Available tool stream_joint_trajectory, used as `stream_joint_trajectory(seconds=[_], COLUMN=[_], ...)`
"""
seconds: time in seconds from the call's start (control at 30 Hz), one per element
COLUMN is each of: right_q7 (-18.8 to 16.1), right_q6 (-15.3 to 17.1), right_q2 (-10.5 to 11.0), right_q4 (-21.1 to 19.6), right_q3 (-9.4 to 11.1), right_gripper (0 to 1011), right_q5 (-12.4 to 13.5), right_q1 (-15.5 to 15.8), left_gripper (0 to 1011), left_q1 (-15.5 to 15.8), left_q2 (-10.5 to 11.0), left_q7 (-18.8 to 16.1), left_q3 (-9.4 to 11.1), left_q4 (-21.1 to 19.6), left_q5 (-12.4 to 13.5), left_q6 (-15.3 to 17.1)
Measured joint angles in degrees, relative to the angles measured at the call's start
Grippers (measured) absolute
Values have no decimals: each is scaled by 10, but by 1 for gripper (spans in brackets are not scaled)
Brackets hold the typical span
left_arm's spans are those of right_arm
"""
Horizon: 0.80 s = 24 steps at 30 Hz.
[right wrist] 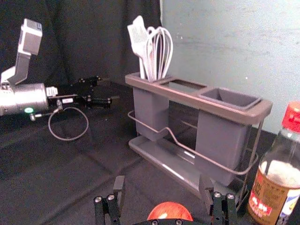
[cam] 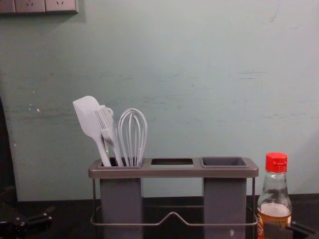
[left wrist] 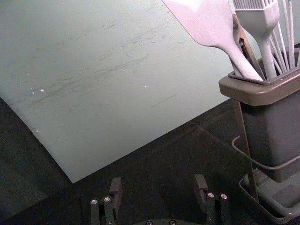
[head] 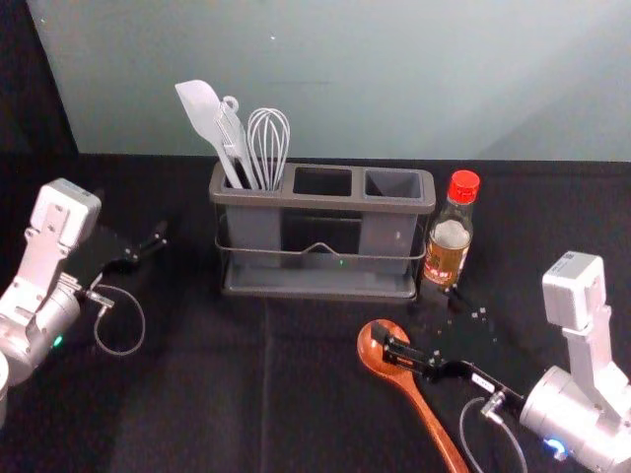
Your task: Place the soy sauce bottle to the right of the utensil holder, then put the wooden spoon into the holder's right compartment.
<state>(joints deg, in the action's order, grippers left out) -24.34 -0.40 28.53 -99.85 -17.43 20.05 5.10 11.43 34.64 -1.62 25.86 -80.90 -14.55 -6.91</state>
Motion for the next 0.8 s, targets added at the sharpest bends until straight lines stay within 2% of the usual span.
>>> stream_joint_trajectory(seconds=[0.8], right_q7=[-1], right_q6=[-4], right_q2=[-1], right_q4=[3], right_q3=[-1], right_gripper=[1002], right_q5=[2], right_q1=[-1], left_gripper=[1005], left_q1=[0], left_q2=[0], left_q7=[0], left_q3=[0], left_q4=[0], left_q5=[0], left_q6=[0])
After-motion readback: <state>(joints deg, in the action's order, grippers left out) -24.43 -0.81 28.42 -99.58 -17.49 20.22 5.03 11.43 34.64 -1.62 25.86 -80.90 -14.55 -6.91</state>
